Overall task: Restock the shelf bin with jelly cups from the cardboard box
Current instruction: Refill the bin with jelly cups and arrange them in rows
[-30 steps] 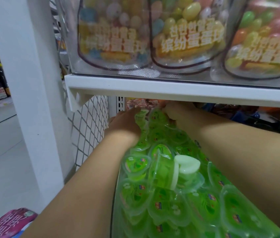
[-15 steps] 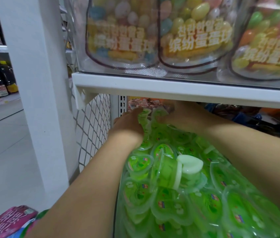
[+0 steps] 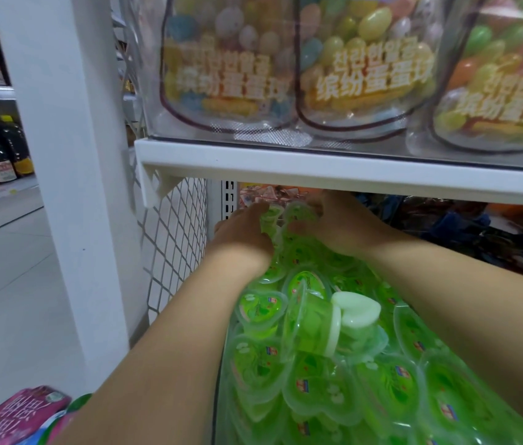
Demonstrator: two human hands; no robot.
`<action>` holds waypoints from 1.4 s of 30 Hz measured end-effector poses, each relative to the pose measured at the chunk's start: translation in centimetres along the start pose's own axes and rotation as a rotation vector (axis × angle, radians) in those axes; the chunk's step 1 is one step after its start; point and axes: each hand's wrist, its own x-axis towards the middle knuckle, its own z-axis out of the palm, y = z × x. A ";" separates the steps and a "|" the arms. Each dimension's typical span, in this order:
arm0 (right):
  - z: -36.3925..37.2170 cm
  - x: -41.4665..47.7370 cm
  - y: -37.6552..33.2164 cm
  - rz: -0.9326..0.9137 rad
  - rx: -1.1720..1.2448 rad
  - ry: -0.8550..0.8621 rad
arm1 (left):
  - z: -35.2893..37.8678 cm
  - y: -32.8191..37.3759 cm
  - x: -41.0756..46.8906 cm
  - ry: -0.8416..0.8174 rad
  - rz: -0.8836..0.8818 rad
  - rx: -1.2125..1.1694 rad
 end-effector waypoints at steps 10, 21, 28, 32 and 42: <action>-1.7 -2.2 -0.4 -0.042 -0.537 0.085 | -0.3 0.2 -0.1 -0.031 -0.019 0.049; -6.4 -9.2 3.0 0.113 -0.180 -0.061 | -0.7 0.1 -3.2 0.204 0.103 0.038; -6.4 -9.9 4.7 0.112 -0.017 -0.129 | -0.6 1.4 -4.7 0.207 0.203 0.019; -6.3 -9.5 5.1 0.099 0.023 -0.112 | -0.5 1.5 -4.6 0.213 0.221 0.011; -3.5 -4.1 5.0 0.105 0.107 0.213 | -0.8 2.6 -2.0 0.034 0.260 0.293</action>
